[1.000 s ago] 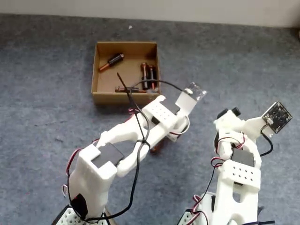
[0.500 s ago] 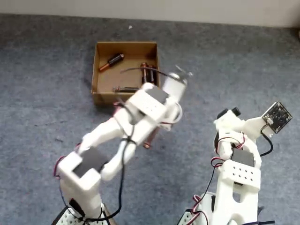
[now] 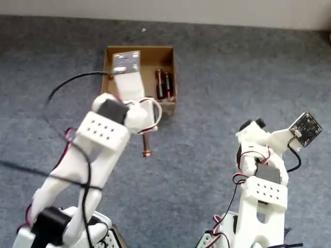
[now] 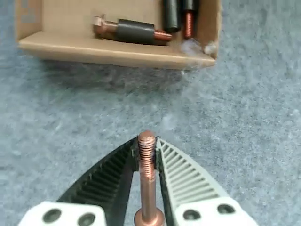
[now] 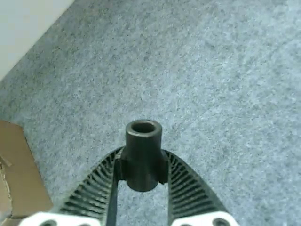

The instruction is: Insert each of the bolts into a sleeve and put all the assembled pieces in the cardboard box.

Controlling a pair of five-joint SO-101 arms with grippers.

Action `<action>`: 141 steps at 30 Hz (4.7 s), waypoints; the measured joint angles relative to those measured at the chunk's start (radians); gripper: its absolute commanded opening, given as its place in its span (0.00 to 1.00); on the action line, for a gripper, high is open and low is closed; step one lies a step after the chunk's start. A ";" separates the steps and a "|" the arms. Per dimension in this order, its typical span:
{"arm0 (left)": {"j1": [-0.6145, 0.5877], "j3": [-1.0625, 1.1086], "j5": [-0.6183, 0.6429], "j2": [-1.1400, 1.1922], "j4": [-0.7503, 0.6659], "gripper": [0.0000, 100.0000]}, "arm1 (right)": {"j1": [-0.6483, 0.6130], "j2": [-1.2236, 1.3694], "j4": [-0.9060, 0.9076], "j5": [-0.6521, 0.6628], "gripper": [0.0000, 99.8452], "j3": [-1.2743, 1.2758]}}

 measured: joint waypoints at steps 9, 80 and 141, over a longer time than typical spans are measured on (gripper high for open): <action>-0.189 0.302 0.365 -0.250 -0.084 0.03 | 0.000 0.000 0.000 0.000 0.00 0.000; -0.092 -0.048 -1.811 0.434 0.000 0.24 | -0.002 0.000 0.000 0.000 0.00 0.000; -0.035 0.443 -0.741 -0.393 -0.316 0.01 | -0.232 -0.404 -0.002 0.178 0.00 0.242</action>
